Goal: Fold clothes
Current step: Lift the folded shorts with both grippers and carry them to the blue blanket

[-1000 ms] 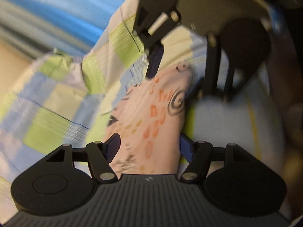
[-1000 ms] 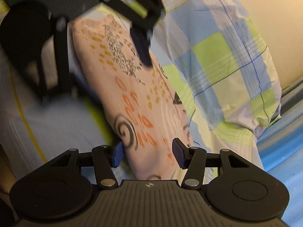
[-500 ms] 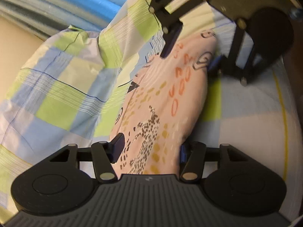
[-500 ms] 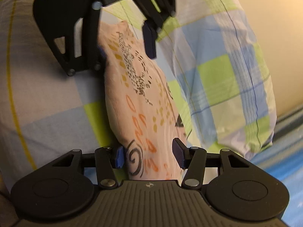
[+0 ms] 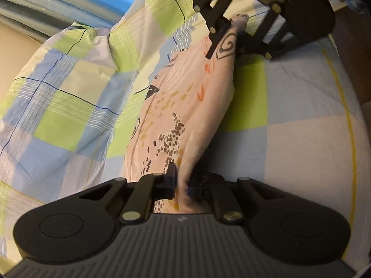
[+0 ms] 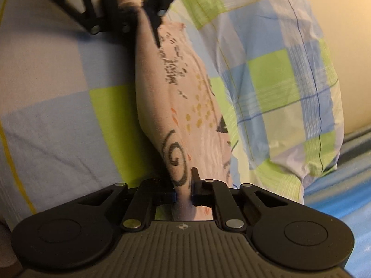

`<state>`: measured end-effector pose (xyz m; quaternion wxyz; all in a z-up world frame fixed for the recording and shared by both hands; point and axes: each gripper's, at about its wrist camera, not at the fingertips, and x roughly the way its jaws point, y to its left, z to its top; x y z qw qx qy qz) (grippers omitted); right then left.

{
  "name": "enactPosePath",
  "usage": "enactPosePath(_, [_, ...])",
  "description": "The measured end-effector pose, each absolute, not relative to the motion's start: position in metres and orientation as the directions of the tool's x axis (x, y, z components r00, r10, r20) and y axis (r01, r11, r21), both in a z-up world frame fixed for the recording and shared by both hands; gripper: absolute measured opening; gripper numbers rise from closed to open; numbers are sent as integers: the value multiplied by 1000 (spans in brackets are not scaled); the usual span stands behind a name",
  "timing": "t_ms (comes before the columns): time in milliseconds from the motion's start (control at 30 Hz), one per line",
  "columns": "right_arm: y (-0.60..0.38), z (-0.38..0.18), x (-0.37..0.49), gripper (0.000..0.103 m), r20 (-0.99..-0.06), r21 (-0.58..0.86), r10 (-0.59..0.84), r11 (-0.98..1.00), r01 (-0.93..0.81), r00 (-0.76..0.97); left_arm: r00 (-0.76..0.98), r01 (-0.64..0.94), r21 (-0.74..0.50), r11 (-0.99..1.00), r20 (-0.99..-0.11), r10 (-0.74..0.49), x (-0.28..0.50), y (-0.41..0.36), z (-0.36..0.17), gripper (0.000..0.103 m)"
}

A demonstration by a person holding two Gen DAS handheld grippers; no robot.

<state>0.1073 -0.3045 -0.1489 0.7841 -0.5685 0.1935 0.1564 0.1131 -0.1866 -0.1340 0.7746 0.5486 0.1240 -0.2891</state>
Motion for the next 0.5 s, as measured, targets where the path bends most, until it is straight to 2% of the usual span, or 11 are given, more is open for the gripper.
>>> enactPosePath(267, [-306,-98,83,8,-451,-844,-13,334,-421,893,824,530,807,262,-416,-385,90,-180,-109,6])
enactPosePath(500, [-318,-67,42,8,-427,-861,-54,328,-388,902,805,528,808,261,-379,-456,64,-191,-89,6])
